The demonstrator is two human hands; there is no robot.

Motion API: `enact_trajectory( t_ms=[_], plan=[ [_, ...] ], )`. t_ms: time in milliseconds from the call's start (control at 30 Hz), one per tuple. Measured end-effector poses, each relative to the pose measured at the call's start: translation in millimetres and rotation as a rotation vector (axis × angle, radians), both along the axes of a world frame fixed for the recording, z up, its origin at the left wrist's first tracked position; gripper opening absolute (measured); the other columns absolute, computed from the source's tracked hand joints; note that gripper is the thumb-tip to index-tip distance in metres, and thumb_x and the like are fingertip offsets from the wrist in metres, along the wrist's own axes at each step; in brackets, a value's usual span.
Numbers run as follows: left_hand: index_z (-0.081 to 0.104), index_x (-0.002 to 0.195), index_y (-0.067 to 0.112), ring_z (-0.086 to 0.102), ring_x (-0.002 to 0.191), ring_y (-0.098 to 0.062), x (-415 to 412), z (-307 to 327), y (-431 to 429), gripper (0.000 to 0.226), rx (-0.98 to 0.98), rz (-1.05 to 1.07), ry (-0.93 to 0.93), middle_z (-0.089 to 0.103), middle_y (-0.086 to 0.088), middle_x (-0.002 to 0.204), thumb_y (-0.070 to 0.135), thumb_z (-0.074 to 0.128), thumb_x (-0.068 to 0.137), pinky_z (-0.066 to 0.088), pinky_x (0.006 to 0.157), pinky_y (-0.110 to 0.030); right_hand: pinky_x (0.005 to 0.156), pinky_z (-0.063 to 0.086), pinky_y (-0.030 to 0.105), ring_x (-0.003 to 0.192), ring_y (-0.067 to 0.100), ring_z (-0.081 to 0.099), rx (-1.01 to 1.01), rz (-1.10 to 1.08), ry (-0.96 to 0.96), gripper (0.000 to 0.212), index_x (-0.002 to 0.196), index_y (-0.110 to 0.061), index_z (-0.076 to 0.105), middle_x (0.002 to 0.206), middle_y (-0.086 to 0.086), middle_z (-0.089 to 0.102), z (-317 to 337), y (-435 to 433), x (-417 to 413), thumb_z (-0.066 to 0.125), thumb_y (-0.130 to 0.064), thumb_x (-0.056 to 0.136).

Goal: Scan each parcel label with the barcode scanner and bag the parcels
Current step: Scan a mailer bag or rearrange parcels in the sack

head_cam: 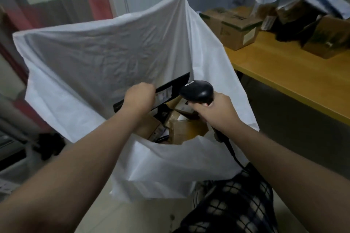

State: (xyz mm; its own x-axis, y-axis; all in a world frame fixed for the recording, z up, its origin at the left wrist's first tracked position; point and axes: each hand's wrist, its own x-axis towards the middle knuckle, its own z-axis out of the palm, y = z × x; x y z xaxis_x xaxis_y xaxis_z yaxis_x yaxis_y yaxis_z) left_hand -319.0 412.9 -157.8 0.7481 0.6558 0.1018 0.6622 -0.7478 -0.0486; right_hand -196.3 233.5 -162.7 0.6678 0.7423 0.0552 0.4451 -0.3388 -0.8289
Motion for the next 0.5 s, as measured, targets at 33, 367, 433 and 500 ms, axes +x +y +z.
enact_trajectory(
  t_ms=[33,367,433,500],
  plan=[
    [0.061,0.1,0.003,0.061,0.091,-0.033,5.3,-6.3,2.4,0.013,-0.002,0.001,0.098,0.063,-0.017,0.103,0.004,0.05,0.094,0.043,0.065,-0.035,0.077,0.058,0.042,0.076,0.019,0.067,-0.013,-0.005,0.007,0.02,0.079,-0.029,0.06,0.074,0.0,0.068,-3.0,0.6,1.0,0.073,-0.044,0.079],
    [0.058,0.103,0.002,0.06,0.092,-0.036,55.4,-10.3,-5.6,0.014,-0.032,-0.094,0.076,0.058,-0.013,0.095,0.01,0.049,0.095,0.037,0.062,-0.035,0.068,0.054,0.03,0.073,0.016,0.066,-0.007,-0.096,0.049,0.018,0.077,-0.024,0.06,0.075,0.003,0.067,-2.6,-2.8,24.0,0.071,-0.035,0.085],
    [0.058,0.106,0.006,0.06,0.096,-0.037,69.6,3.5,-14.8,0.018,-0.004,-0.147,-0.007,0.061,-0.013,0.102,0.017,0.048,0.095,0.035,0.063,-0.034,0.071,0.056,0.036,0.072,0.018,0.067,0.06,-0.142,0.044,0.017,0.081,-0.018,0.064,0.073,0.005,0.068,10.9,-5.6,35.1,0.072,-0.033,0.083],
    [0.057,0.11,0.009,0.059,0.099,-0.036,87.3,20.0,-22.9,0.023,0.027,-0.218,-0.083,0.062,-0.013,0.109,0.024,0.047,0.096,0.035,0.065,-0.033,0.072,0.058,0.04,0.068,0.019,0.068,0.118,-0.186,0.012,0.023,0.085,-0.01,0.067,0.071,0.008,0.069,29.5,-8.2,51.3,0.072,-0.032,0.082]
  ],
)
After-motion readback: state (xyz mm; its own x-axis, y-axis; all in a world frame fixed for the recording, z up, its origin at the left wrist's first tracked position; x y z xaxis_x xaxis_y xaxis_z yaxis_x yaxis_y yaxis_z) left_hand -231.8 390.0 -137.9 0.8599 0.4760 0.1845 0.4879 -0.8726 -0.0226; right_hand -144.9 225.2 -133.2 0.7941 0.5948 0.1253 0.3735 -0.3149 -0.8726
